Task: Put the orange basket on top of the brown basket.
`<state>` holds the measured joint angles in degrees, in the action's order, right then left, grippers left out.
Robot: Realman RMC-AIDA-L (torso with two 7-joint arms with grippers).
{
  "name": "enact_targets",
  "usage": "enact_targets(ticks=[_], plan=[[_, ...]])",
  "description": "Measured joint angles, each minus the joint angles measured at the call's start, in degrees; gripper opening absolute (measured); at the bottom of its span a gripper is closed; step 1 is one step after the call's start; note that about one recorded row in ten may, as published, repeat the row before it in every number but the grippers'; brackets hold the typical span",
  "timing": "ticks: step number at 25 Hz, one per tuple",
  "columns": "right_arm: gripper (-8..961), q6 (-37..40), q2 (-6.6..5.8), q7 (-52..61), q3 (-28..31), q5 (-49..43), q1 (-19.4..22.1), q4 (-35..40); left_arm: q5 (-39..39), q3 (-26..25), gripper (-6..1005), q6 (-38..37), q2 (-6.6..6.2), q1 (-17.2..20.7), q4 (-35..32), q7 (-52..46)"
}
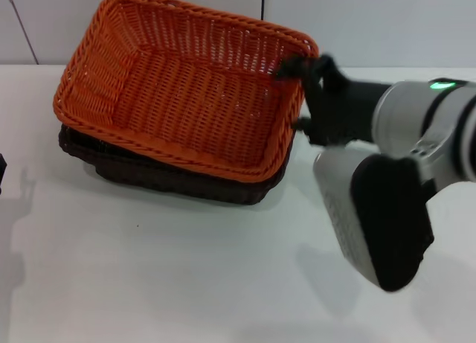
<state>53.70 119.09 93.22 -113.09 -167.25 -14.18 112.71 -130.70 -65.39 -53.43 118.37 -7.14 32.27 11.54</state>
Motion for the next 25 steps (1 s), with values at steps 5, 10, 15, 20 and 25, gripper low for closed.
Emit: enact_targets(ticks=[5,10,15,20,25], plan=[[742,-16.4,0.53,16.8,2.5,0.0,7.6,0.4,-0.2,0.0,758,-0.2,0.08,-0.3,-0.4,-0.1],[742,-43.8,0.75,44.6,10.1,2.0,15.6,-10.8,-0.2,-0.3,758,-0.4,0.09,-0.4,-0.1,-0.2],[742,-76.2,0.26,58.7,14.3,20.7,20.7,-30.4,-0.1,-0.6,758,-0.5,-0.04,-0.5,-0.2,-0.2],[742,-106.1,0.24,62.1,9.1,36.9,20.1,-50.7,-0.1,-0.7,758,-0.5,-0.13,-0.7,-0.1,-0.2],[742,-120.5,0.21,72.6,3.4,43.1,16.8,-65.7,0.0,-1.3,758,-0.5,-0.1,-1.1,-0.3,-0.2]])
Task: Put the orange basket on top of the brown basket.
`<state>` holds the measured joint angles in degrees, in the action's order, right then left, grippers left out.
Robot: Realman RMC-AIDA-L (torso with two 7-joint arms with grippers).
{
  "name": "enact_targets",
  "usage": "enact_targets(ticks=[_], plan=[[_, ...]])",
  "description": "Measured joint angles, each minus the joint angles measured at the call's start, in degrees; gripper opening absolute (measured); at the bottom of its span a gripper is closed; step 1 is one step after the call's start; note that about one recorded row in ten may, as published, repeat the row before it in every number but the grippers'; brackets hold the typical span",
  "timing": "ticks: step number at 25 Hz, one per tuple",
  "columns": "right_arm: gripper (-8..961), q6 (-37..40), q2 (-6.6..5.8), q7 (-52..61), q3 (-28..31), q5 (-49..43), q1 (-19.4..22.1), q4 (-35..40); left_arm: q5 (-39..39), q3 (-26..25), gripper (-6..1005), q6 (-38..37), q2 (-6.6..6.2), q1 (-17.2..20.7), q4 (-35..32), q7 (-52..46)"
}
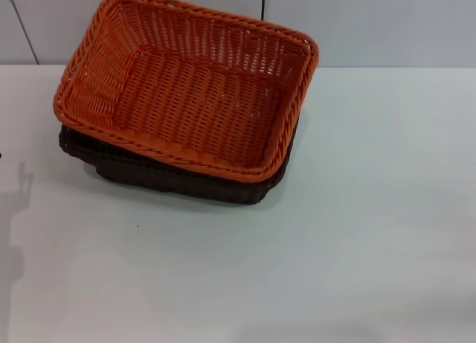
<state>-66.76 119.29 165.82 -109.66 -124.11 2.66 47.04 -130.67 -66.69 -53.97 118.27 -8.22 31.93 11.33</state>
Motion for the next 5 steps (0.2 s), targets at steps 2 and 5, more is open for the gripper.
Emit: enact_targets(ticks=[2,5], plan=[[742,-2.4,0.01,1.5,-1.6,2.2,-0.9,-3.1,-0.1,0.0,758,-0.1,-0.01,0.0,0.1,0.0],[742,-4.8,0.0,2.0,-3.8,4.4,-1.3,-5.5,-0.2,0.0,758,-0.2,-0.05,0.0,0.2,0.0]])
